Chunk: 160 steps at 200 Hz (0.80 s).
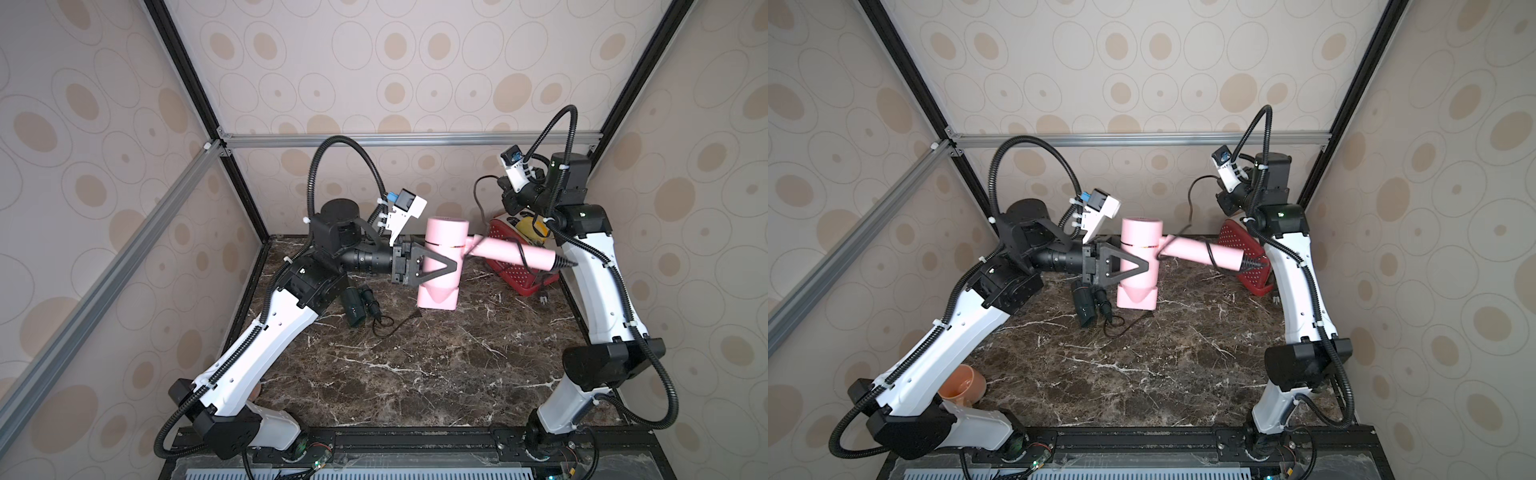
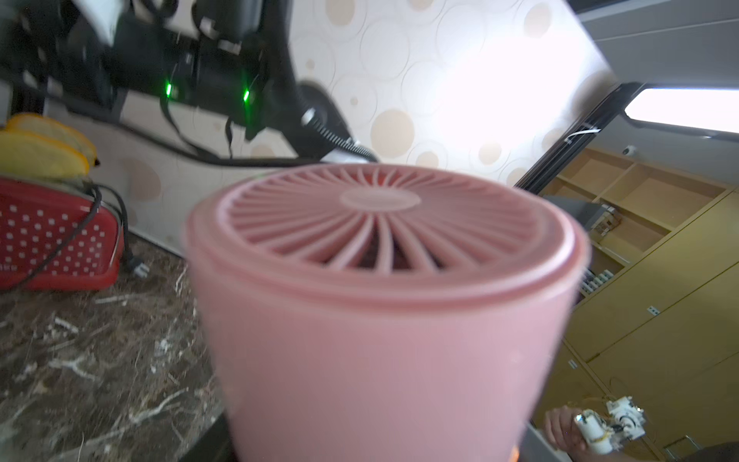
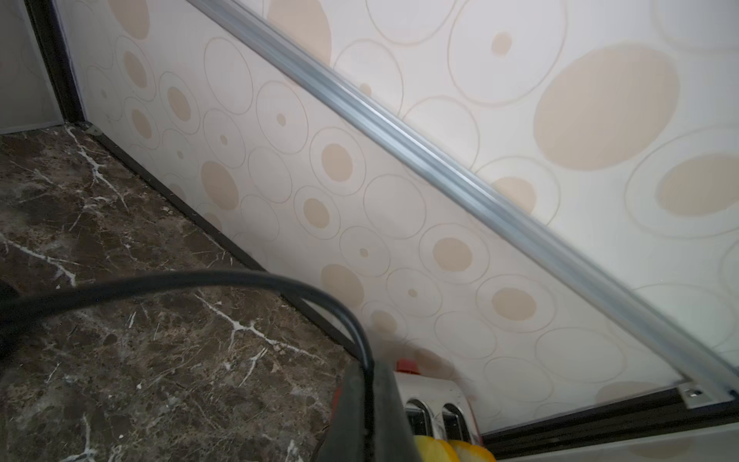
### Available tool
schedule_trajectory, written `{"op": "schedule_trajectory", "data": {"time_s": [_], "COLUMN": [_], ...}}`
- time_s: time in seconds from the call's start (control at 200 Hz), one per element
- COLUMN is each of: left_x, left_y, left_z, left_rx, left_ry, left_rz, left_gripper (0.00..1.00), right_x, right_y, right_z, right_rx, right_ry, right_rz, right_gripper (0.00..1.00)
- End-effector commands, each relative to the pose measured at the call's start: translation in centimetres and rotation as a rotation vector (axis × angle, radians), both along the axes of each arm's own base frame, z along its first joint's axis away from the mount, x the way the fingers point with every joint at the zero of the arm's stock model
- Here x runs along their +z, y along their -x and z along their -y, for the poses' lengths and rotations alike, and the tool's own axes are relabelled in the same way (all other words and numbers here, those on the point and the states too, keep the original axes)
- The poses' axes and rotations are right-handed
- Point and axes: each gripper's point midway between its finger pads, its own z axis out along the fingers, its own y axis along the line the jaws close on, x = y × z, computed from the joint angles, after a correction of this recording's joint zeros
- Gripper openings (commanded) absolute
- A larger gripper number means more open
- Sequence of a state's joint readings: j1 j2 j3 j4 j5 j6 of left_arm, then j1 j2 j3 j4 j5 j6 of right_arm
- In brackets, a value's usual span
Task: Wrap the cord around the hair dryer
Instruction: Wrap the power cord around the hair dryer.
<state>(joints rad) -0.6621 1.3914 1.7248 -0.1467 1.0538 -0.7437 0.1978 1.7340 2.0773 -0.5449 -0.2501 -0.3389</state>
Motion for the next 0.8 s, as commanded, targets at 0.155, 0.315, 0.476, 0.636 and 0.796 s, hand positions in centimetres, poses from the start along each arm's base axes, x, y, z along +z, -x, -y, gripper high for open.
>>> {"op": "schedule_trajectory", "data": {"time_s": [0.155, 0.315, 0.476, 0.636, 0.796], "left_x": [12.8, 12.4, 11.7, 8.1, 3.4], "left_y": [0.3, -4.4, -10.3, -16.1, -20.6], "left_z": [-6.1, -7.4, -10.9, -14.3, -17.1], "left_rx": [0.184, 0.404, 0.661, 0.857, 0.935], "left_ry": [0.370, 0.260, 0.115, -0.136, -0.310], "left_rz": [0.339, 0.449, 0.522, 0.545, 0.493], "left_gripper": [0.00, 0.00, 0.00, 0.00, 0.00], "right_x": [-5.4, -8.8, -10.5, -9.2, -6.6], "right_y": [4.0, 9.9, 17.6, 24.3, 28.8], "right_z": [-3.9, -6.3, -8.0, -7.9, -6.7], "right_rx": [0.186, 0.286, 0.382, 0.437, 0.452], "right_ry": [-0.154, -0.118, -0.044, 0.007, 0.040], "right_rz": [-0.149, -0.232, -0.295, -0.304, -0.287], "right_gripper": [0.00, 0.00, 0.00, 0.00, 0.00]}}
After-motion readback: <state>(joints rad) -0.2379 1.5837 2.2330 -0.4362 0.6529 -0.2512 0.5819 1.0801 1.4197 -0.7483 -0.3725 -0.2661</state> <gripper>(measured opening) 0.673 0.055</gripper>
